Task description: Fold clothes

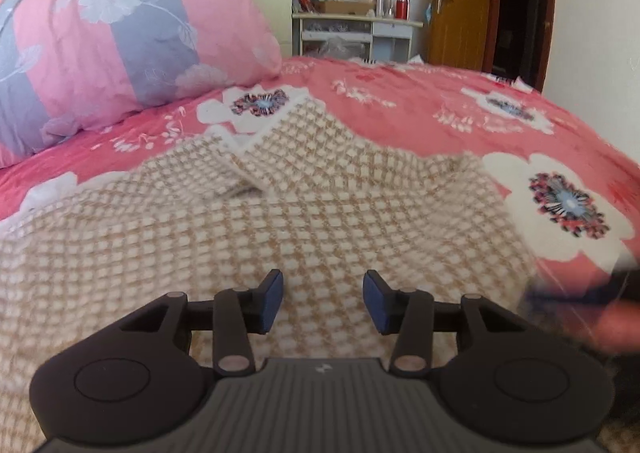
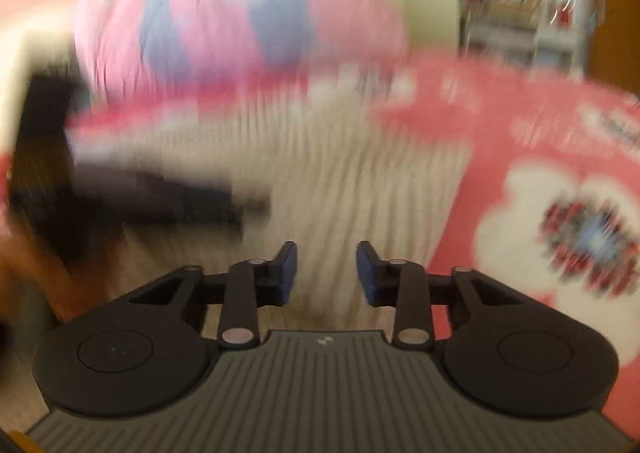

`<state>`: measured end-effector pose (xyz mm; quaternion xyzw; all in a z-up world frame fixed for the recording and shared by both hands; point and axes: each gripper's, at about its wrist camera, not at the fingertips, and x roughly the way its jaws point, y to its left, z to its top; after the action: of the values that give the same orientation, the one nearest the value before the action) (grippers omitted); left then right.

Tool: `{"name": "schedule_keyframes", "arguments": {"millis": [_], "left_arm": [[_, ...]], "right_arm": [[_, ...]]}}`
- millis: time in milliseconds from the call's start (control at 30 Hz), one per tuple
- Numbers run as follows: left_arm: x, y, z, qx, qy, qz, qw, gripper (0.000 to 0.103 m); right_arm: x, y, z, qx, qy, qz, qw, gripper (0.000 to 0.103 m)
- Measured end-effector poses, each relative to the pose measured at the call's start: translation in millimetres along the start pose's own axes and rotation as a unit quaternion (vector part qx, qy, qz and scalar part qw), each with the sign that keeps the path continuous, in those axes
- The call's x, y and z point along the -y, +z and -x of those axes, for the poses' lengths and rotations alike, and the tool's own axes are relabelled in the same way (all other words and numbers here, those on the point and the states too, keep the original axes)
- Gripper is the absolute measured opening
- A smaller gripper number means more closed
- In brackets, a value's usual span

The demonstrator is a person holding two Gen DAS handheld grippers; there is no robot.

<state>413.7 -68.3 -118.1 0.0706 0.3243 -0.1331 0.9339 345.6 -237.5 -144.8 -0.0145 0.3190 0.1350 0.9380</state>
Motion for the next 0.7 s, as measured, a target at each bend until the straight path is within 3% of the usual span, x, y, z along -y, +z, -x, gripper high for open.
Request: {"name": "schedule_keyframes", "arguments": {"millis": [67, 267, 333, 433, 500, 633, 700], "left_arm": [[0.6, 4.8, -12.1, -0.005, 0.015, -0.005, 0.9999, 0.045], [-3.2, 26.3, -35.8, 0.001, 0.040, 0.012, 0.9991, 0.044], [1.0, 30.4, -27.1, 0.017, 0.026, 0.005, 0.9995, 0.042], [19.1, 30.0, -2.8, 0.057, -0.047, -0.044, 0.9963, 0.042], [36.6, 28.6, -2.5, 0.050, -0.090, -0.088, 0.9908, 0.042], [70.2, 28.1, -43.8, -0.007, -0.075, -0.147, 0.9863, 0.043], [77.3, 38.1, -57.7, -0.003, -0.069, -0.139, 0.9879, 0.044]], "right_arm": [[2.1, -22.5, -3.7, 0.013, -0.002, 0.007, 1.000, 0.026], [5.7, -29.6, 9.0, 0.016, -0.006, -0.007, 1.000, 0.026], [7.4, -30.4, 10.7, 0.020, -0.002, -0.013, 1.000, 0.026], [13.6, -31.4, 11.2, 0.025, 0.011, -0.030, 0.999, 0.026], [15.8, -31.8, 9.5, 0.028, 0.019, -0.041, 0.999, 0.026], [14.3, -33.4, 10.9, 0.033, 0.024, -0.049, 0.998, 0.026], [14.9, -34.3, 11.7, 0.034, 0.027, -0.052, 0.998, 0.026]]}}
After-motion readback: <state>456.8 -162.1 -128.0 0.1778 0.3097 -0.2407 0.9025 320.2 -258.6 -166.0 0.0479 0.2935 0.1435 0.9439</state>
